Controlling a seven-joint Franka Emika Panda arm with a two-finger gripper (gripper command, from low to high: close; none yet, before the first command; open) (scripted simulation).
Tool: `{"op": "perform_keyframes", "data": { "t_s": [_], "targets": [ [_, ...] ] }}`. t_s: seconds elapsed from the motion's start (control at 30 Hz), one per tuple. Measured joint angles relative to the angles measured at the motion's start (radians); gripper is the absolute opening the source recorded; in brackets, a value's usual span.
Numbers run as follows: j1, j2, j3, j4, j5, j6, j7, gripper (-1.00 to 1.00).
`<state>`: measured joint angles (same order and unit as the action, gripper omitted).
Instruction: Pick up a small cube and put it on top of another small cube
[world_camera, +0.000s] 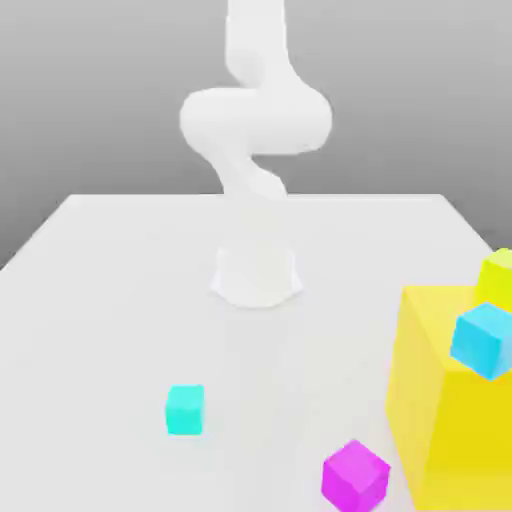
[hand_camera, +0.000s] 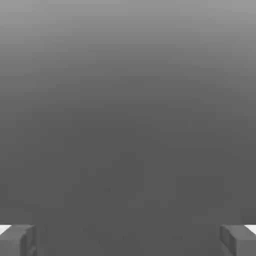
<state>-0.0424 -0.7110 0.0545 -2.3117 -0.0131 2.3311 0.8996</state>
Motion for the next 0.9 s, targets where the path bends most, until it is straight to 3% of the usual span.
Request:
{"op": "perform_keyframes", "data": {
  "t_s": [0.5,0.73,0.9],
  "targets": [
    [-0.181,0.538,0.282,-0.070,-0.165,0.187,0.661,0.00],
    [-0.152,0.787,0.303,-0.102,-0.240,0.273,0.966,0.00],
    [-0.110,0.947,0.301,-0.129,-0.215,0.344,1.128,0.00]
  ]
}}
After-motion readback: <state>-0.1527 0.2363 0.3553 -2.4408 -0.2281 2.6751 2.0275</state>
